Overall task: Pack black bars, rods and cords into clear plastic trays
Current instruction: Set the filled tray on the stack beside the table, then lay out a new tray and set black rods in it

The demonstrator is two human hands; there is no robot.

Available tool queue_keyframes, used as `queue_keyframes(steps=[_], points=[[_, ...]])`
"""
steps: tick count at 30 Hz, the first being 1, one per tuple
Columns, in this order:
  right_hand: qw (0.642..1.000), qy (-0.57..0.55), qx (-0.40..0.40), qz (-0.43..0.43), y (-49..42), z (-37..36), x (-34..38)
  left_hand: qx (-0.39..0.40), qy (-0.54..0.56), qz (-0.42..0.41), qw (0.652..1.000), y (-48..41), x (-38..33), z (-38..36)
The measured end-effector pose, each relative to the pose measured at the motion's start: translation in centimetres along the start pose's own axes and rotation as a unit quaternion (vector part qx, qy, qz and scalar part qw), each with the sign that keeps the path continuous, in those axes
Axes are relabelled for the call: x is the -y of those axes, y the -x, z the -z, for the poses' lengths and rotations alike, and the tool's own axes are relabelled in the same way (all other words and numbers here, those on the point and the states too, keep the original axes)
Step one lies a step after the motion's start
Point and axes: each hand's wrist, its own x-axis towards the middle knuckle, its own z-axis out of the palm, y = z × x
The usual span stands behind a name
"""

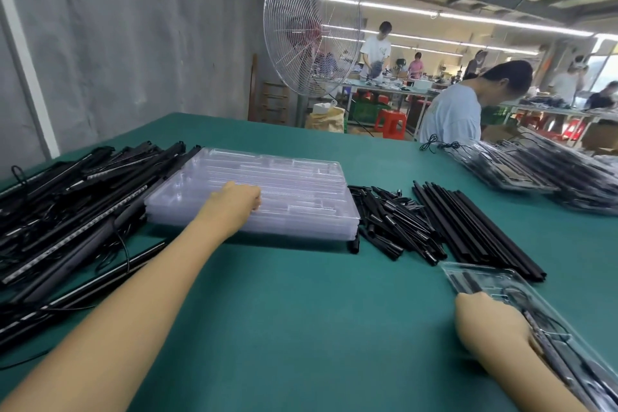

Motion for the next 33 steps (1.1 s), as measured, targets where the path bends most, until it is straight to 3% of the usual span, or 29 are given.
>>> queue_keyframes(steps=[6, 9, 13, 15, 18, 22, 26, 29, 33], points=[[1.000, -0.008, 0.019, -0.014, -0.5, 0.3, 0.2, 0.014, -0.059, -0.093, 0.994, 0.1, 0.6, 0.5], [0.999, -0.025, 0.026, -0.021, -0.4, 1.5, 0.8, 0.035, -0.007, -0.071, 0.997, -0.5, 0.5, 0.9], [0.985, -0.128, -0.107, 0.053, -1.0, 4.3, 3.6, 0.110, 0.087, -0.029, 0.990, -1.5, 1.1, 1.5], [0.944, -0.267, -0.151, 0.121, -2.2, 5.3, 6.0, 0.125, 0.080, -0.030, 0.988, -1.7, 1.1, 1.7], [0.823, -0.512, -0.172, 0.177, -4.5, 5.8, 9.5, 0.122, 0.046, -0.044, 0.991, -2.0, 0.6, 1.7], [0.643, -0.745, -0.162, 0.069, -6.6, 5.4, 12.0, 0.080, -0.162, -0.107, 0.978, -1.6, -0.8, 1.4], [0.529, -0.835, -0.148, 0.041, -7.6, 3.8, 13.0, 0.041, -0.312, -0.189, 0.930, -0.9, -1.6, 0.1], [0.485, -0.862, -0.142, 0.045, -7.8, 2.9, 13.6, 0.020, -0.343, -0.215, 0.914, -0.6, -1.9, -0.9], [0.486, -0.858, -0.159, 0.043, -7.7, 3.1, 13.9, 0.007, -0.325, -0.223, 0.919, -0.5, -2.1, -0.5]])
